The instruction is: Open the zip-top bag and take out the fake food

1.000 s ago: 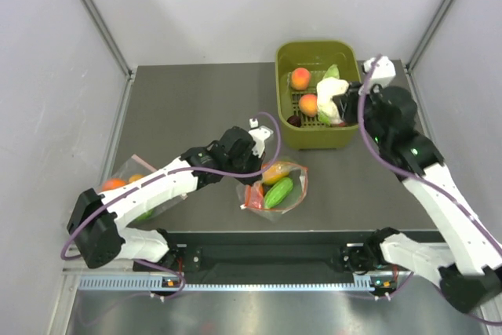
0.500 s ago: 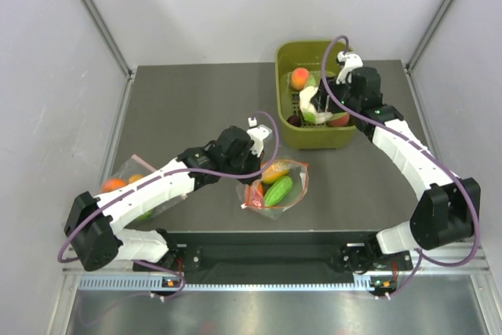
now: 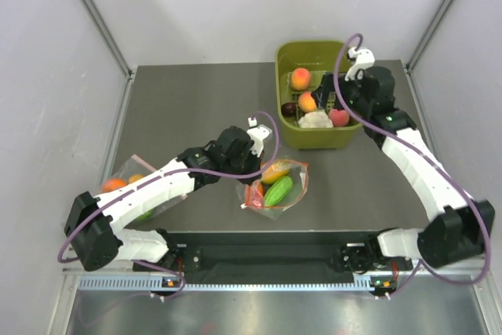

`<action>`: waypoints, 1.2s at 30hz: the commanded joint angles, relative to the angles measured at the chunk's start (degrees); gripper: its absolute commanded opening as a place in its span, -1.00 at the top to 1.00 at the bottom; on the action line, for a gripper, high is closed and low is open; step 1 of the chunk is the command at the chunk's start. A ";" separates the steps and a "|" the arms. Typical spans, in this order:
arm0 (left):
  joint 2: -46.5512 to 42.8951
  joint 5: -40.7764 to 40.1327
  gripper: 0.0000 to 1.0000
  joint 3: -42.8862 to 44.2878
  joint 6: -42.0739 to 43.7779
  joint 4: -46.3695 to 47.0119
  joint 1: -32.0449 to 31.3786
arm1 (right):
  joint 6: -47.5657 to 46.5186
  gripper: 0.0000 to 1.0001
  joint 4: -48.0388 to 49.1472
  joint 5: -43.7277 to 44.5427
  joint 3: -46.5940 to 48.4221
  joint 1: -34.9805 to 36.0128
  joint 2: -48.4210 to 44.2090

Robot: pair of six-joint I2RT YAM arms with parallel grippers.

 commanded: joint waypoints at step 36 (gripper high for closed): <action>-0.74 1.36 1.00 0.75 0.73 2.31 0.06 | 19.41 -0.68 -0.42 8.91 -23.91 40.30 -15.89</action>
